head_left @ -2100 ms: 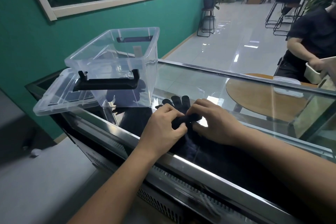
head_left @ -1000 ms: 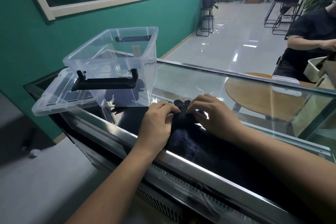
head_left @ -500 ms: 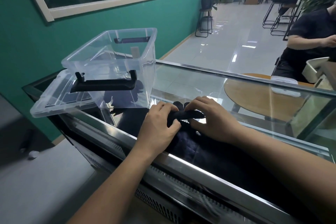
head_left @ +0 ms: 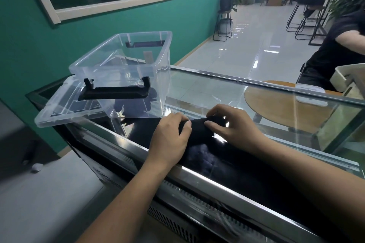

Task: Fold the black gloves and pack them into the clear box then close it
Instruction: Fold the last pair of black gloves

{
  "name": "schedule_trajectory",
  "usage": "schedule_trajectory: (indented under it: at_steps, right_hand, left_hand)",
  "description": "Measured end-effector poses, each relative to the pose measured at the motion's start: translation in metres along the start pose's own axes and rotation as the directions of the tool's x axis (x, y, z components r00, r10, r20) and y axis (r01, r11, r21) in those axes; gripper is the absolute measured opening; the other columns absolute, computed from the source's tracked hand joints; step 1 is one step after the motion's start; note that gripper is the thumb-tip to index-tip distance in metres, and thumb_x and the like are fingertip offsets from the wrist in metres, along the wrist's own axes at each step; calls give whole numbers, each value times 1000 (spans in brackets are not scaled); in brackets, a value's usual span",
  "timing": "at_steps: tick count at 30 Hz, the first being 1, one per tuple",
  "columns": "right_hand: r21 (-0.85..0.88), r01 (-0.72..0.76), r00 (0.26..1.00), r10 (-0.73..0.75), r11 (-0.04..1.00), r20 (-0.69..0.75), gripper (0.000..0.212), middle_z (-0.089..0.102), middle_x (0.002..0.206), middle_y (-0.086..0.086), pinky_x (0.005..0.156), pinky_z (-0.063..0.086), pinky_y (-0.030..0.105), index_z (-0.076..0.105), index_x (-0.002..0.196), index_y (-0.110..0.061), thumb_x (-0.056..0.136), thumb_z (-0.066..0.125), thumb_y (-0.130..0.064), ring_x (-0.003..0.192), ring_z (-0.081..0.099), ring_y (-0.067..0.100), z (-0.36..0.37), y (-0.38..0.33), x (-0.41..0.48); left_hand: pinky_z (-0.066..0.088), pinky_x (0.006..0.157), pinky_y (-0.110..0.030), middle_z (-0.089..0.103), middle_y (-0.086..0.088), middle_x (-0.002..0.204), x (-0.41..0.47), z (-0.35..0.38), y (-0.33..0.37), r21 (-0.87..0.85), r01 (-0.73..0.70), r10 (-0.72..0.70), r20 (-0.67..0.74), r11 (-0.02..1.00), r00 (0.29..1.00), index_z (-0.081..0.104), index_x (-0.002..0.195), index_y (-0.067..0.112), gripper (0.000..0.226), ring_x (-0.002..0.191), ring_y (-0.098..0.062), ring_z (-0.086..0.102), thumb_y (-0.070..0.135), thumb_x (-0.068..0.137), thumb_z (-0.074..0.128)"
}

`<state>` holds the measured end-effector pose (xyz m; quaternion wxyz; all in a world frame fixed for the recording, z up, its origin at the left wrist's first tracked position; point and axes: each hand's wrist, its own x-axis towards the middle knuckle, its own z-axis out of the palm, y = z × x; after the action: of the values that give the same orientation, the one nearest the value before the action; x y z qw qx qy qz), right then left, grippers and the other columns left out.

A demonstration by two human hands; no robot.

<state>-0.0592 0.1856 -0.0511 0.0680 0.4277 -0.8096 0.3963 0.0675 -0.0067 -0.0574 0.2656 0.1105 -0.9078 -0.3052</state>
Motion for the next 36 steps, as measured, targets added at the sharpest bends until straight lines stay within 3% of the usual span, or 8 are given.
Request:
schedule_trajectory:
  at_steps: [5, 8, 10, 15, 18, 25, 36]
  right_hand:
    - [-53, 41, 996, -45, 998, -71, 14, 60, 100, -10, 78, 53, 29, 72, 98, -27, 89, 83, -30, 87, 61, 3, 1, 3, 1]
    - [-112, 92, 993, -100, 989, -68, 12, 59, 96, -8, 74, 54, 35, 71, 89, -26, 90, 83, -26, 82, 59, 10, 1, 1, 1]
    - [-141, 123, 990, -132, 982, -52, 9, 60, 93, -8, 73, 55, 39, 72, 88, -25, 93, 79, -26, 83, 60, 13, 1, 0, 1]
    - [-151, 138, 990, -136, 979, 24, 15, 62, 92, -11, 75, 56, 40, 70, 95, -28, 99, 69, -42, 83, 63, 12, -1, -4, -1]
    - [-155, 156, 985, -142, 976, 101, 22, 58, 96, -13, 74, 56, 34, 66, 102, -30, 91, 76, -47, 83, 63, 9, -3, -7, -3]
    - [-210, 183, 976, -152, 960, 153, 26, 59, 105, -8, 77, 58, 37, 67, 114, -27, 91, 78, -34, 87, 62, 12, -3, -4, 0]
    - [-209, 187, 982, -187, 960, 24, 23, 66, 97, -6, 71, 58, 38, 74, 115, -25, 93, 80, -29, 79, 67, 14, -16, -20, 0]
  left_hand:
    - [56, 96, -37, 61, 11, 107, 0, 2, -4, 10, -72, 73, -66, 997, 995, 76, 109, 25, 10, 108, -15, 61, 21, 102, 70]
    - [56, 97, -39, 62, 12, 105, -3, 0, -4, 37, -126, 129, -99, 991, 987, 80, 104, 25, 19, 109, -17, 60, 9, 97, 74]
    - [56, 98, -39, 64, 13, 106, -6, -1, -2, 37, -147, 150, -83, 988, 985, 80, 105, 25, 18, 109, -15, 61, 12, 96, 73]
    - [55, 103, -28, 61, 17, 112, -9, -2, 2, -17, -116, 116, -13, 993, 993, 79, 119, 29, 28, 111, -7, 63, 33, 91, 76]
    - [52, 105, -20, 59, 18, 116, -10, -3, 3, 8, -110, 110, 25, 994, 994, 76, 129, 29, 40, 113, -3, 60, 25, 89, 76]
    - [51, 105, -17, 59, 17, 116, -9, -2, 2, 21, -104, 103, 28, 994, 994, 73, 136, 27, 51, 112, -2, 60, 6, 89, 73]
    - [56, 100, -24, 68, 9, 113, 5, -13, 15, -39, -197, 196, -38, 980, 980, 77, 130, 24, 48, 108, -10, 67, -2, 90, 72]
